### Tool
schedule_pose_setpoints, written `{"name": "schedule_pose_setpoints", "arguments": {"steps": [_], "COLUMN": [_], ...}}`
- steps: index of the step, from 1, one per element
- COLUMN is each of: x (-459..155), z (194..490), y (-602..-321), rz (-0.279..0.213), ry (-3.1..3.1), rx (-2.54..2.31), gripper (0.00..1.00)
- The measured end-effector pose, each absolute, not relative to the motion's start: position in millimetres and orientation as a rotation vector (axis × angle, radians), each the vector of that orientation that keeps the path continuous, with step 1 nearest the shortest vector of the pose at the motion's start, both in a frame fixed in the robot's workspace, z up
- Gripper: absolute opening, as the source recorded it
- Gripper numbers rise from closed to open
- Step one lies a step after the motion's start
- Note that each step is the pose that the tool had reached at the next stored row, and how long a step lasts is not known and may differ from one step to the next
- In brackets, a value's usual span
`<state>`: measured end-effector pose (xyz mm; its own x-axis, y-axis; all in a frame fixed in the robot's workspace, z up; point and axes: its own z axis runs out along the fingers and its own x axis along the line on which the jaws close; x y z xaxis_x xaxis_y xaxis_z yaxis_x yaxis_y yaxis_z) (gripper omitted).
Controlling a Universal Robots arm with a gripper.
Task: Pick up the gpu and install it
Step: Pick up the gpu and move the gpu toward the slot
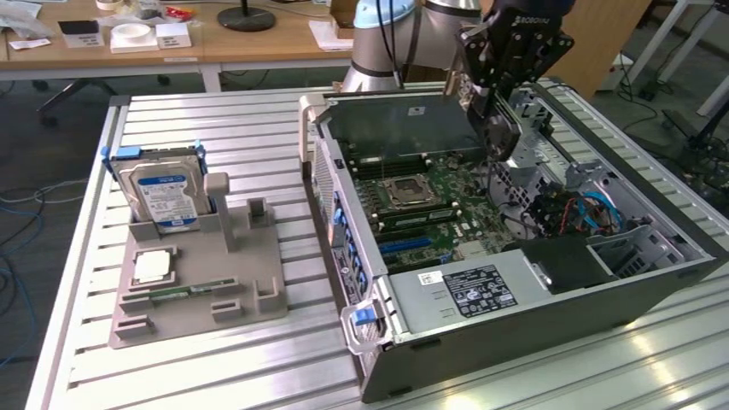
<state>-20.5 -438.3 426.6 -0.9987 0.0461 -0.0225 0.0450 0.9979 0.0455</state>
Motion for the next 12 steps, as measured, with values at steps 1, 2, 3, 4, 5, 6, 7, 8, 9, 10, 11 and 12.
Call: {"name": "schedule_pose_setpoints", "arguments": {"steps": [1,2,3,4,5,6,7,8,9,10,11,12], "x": [-19,-17,-15,-12,-10,-8,-6,-4,-2,-1,1,2], "z": [427,427,427,427,427,427,427,427,427,427,427,427], "y": [-438,-438,-438,-438,-438,-438,-438,-438,-438,-438,-438,-438], "rz": [0.07,0.07,0.07,0.07,0.07,0.07,0.07,0.07,0.07,0.07,0.07,0.07], "ry": [3.116,3.116,3.116,3.116,3.116,3.116,3.116,3.116,3.116,3.116,3.116,3.116], "rx": [0.071,0.071,0.071,0.071,0.071,0.071,0.071,0.071,0.071,0.071,0.071,0.071], "gripper": [0.27,0.27,0.27,0.27,0.27,0.27,0.27,0.27,0.27,0.27,0.27,0.27]}}
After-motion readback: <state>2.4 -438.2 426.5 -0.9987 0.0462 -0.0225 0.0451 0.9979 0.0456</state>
